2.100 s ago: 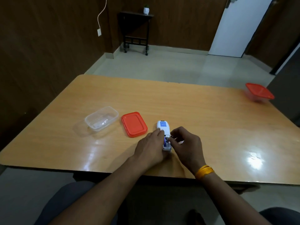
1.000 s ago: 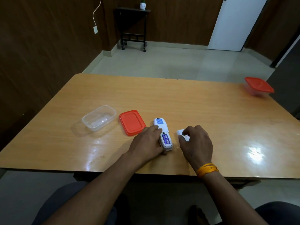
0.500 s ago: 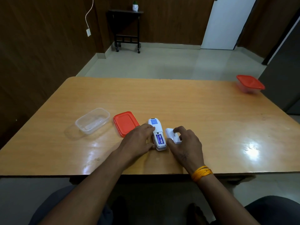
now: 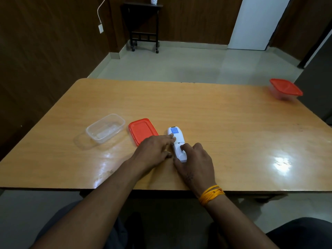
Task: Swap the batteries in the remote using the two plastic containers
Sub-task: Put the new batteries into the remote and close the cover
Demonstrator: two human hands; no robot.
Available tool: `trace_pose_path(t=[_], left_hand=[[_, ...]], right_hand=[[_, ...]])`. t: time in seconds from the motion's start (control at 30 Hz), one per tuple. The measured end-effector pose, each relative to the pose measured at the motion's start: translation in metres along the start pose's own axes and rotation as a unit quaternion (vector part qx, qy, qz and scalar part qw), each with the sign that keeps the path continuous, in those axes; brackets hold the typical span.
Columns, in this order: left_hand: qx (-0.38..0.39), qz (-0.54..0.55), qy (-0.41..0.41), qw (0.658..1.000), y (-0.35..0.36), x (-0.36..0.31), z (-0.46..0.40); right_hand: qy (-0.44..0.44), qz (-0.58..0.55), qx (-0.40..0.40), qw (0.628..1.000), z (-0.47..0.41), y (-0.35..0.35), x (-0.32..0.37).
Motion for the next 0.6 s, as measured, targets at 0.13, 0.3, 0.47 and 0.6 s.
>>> trace_pose_path(t=[0.13, 0.3, 0.47, 0.6], left_hand=[[-0.003, 0.003, 0.007, 1.000, 0.002, 0.002, 0.000], [-0.011, 0.005, 0.009, 1.000, 0.004, 0.004, -0.001], [-0.010, -0.004, 0.011, 1.000, 0.004, 0.003, 0.000], [-0.009, -0.007, 0.008, 1.000, 0.004, 0.002, 0.003]], right_hand=[[-0.010, 0.007, -0.012, 1.000, -0.003, 0.006, 0.000], [-0.015, -0.005, -0.024, 1.000, -0.005, 0.011, -0.004], [-0.017, 0.001, -0.024, 1.000, -0.007, 0.017, -0.003], [0.006, 0.002, -0.018, 1.000, -0.007, 0.013, -0.004]])
Point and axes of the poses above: each hand's wrist, its own z-axis away from the middle knuckle, its own y-axis out of the palm, x = y × z, the point moved 8 cm from there along -z, towards the middle knuckle, and after that the axes turned 12 degrees about -x, right-handed, at the moved point
